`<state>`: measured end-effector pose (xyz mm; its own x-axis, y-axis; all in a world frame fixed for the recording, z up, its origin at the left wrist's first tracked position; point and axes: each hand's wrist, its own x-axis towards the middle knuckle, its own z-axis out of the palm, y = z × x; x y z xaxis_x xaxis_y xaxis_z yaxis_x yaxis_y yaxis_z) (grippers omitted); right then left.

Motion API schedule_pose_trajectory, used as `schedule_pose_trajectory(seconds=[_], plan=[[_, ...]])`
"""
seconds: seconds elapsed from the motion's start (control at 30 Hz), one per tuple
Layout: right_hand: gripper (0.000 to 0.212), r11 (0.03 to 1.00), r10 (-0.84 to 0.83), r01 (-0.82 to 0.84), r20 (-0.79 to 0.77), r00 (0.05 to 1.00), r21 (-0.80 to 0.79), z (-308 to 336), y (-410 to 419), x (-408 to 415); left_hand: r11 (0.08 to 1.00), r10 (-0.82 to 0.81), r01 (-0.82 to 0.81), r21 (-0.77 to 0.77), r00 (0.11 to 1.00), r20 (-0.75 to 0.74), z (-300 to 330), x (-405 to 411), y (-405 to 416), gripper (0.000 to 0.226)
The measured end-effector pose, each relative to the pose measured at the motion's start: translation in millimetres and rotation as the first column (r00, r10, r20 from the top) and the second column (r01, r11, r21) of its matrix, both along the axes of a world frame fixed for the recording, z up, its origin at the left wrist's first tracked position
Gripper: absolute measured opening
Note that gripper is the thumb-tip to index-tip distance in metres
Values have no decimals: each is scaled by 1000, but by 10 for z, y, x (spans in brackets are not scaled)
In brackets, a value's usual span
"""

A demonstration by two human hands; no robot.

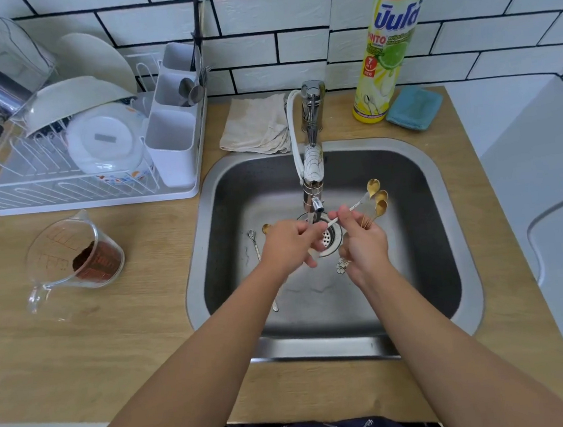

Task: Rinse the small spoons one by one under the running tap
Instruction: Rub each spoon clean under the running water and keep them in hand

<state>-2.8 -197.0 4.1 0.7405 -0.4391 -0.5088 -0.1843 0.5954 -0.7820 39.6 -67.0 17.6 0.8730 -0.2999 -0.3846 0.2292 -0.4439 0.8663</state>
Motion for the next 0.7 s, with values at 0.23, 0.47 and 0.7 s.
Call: schedule_pose_trajectory(seconds=[0.23,0.47,0.7], plan=[[14,999,-28,27,-21,999,-42,0,-118,39,984,-176,173,-45,983,-52,-99,-95,334,16],[9,978,198,-203,-100,975,-39,-97,256,-11,974,-200,192,121,978,55,-13,-69,276,22],[18,967,237,-246,-122,964,-63,-69,158,67,970,-169,173,170,985,-39,10,-182,469,27]])
